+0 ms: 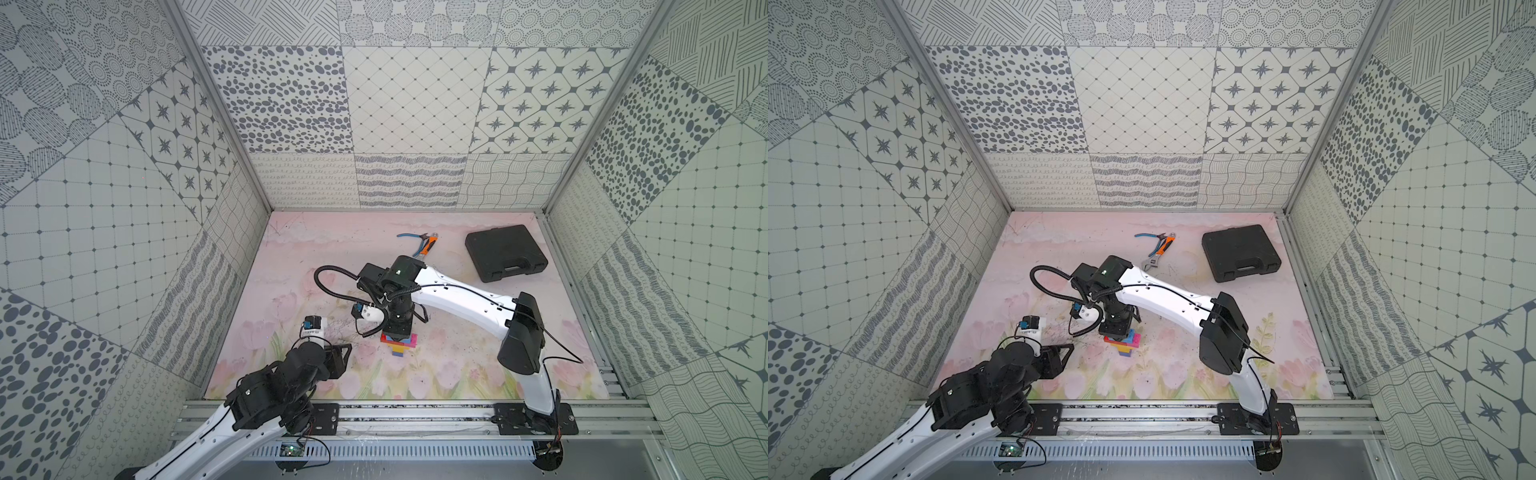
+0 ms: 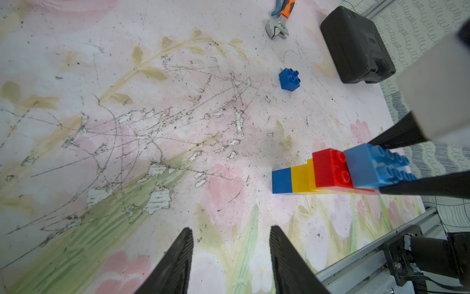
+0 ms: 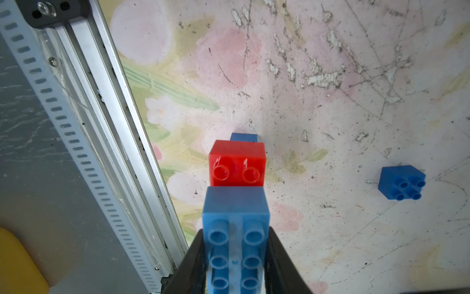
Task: Assemble a spoon with lego
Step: Assemble the lego brick with the lego brick.
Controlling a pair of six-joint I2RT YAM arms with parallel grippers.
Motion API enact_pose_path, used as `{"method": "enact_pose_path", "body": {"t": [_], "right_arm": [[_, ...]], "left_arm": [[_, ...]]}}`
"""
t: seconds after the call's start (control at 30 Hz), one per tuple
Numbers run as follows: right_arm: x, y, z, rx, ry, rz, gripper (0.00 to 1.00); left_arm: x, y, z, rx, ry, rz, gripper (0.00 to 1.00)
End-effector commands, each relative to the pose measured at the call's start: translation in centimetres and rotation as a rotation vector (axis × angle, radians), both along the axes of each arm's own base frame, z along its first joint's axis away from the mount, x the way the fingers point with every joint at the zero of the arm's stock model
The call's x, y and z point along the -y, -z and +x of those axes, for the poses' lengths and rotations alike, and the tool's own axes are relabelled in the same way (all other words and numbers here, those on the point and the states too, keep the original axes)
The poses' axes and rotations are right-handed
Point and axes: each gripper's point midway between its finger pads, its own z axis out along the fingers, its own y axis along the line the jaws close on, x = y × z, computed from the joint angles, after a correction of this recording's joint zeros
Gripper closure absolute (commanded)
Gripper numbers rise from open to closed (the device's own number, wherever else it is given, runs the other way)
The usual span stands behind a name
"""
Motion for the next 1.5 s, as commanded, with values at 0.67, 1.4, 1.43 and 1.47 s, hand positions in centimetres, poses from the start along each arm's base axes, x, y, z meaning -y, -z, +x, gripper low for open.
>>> {"method": "enact_pose_path", "body": {"t": [0.67, 1.4, 1.43, 1.47], "right_arm": [[1.9, 4.3, -1.0, -0.037, 0.060, -0.076, 0.92], [2.3, 7.0, -1.9, -0.060, 0.146, -0.010, 0.94], [2.3, 7.1, -2.0, -0.060, 0.151, 0.001, 0.95], [2.3, 7.2, -2.1, -0.063, 0.155, 0.008, 0.95]], "left_arm": [[-0.9, 0.0, 0.1, 0.022, -0.019, 0.030, 0.49], [-1.0, 0.2, 0.1, 0.019, -0.023, 0.043, 0.49], [-1.0, 0.2, 0.1, 0.018, -0.024, 0.043, 0.49], [-1.1, 0.2, 0.1, 0.018, -0.025, 0.042, 0.49]]}}
